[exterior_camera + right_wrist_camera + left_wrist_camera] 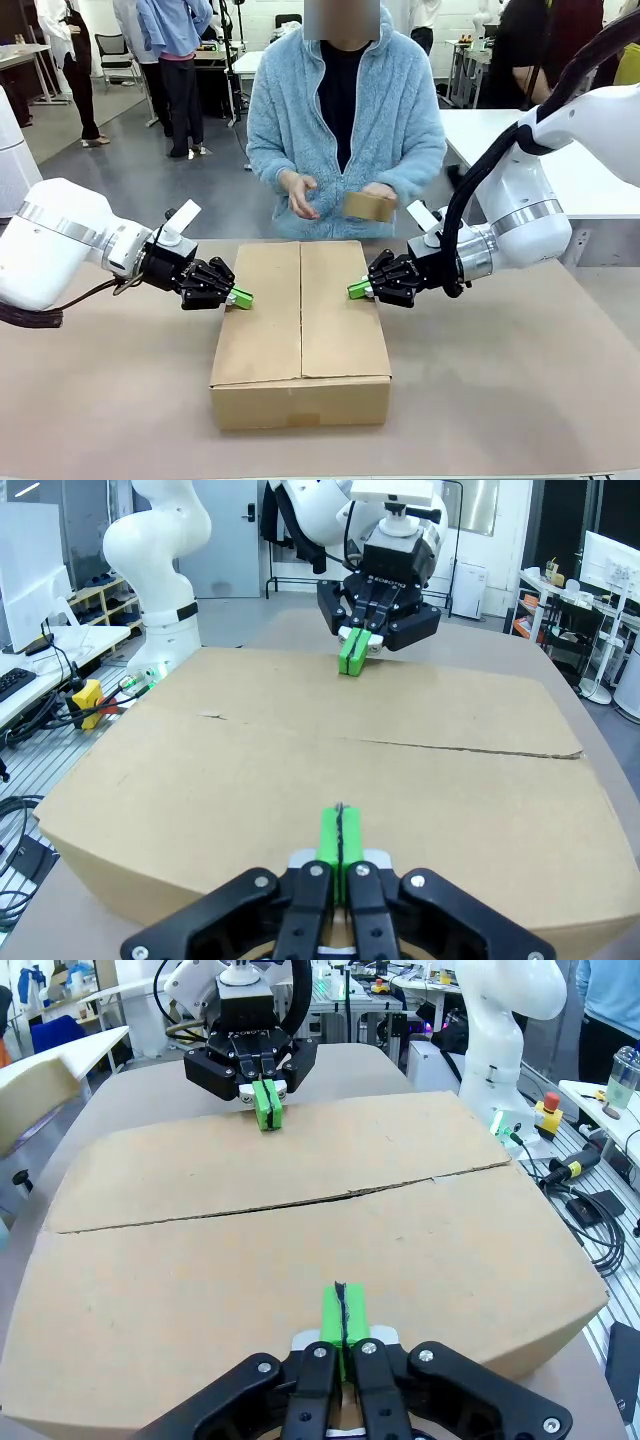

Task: Wrap the clocks to prevent damage.
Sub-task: After the human seals the box with tape, release both hands from the side flaps of the Package Box.

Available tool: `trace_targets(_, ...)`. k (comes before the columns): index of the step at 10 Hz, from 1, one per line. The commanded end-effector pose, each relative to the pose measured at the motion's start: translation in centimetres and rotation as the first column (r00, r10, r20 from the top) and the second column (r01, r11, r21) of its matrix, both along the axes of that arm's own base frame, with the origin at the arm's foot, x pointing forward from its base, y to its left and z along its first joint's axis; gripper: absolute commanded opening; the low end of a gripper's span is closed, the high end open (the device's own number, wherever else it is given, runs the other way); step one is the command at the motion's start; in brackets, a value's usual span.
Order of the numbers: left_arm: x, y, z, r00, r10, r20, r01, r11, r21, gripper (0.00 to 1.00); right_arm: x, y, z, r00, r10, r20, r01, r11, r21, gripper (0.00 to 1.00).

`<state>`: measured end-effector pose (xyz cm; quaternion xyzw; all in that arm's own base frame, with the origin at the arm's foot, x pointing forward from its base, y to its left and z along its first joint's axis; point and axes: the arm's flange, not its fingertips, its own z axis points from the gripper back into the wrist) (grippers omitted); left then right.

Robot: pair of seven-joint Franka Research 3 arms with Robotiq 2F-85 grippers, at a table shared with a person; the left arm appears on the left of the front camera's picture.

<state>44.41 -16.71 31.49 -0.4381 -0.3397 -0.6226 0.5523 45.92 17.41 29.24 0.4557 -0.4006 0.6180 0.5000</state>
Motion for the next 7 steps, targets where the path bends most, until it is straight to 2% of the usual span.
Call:
trace_targets(1, -0.06, -0.12, -0.29, 1.000, 0.001, 0.016, -0.001, 1.000, 0.009, 0.00, 0.00, 0.10, -0.27, 1.000, -0.004, -0.001, 0.004, 1.000, -0.008, 0.01)
trace_targets(7, -0.06, -0.12, -0.29, 1.000, 0.001, 0.016, -0.001, 1.000, 0.009, 0.00, 0.00, 0.10, -0.27, 1.000, -0.004, -0.001, 0.004, 1.000, -0.008, 0.01)
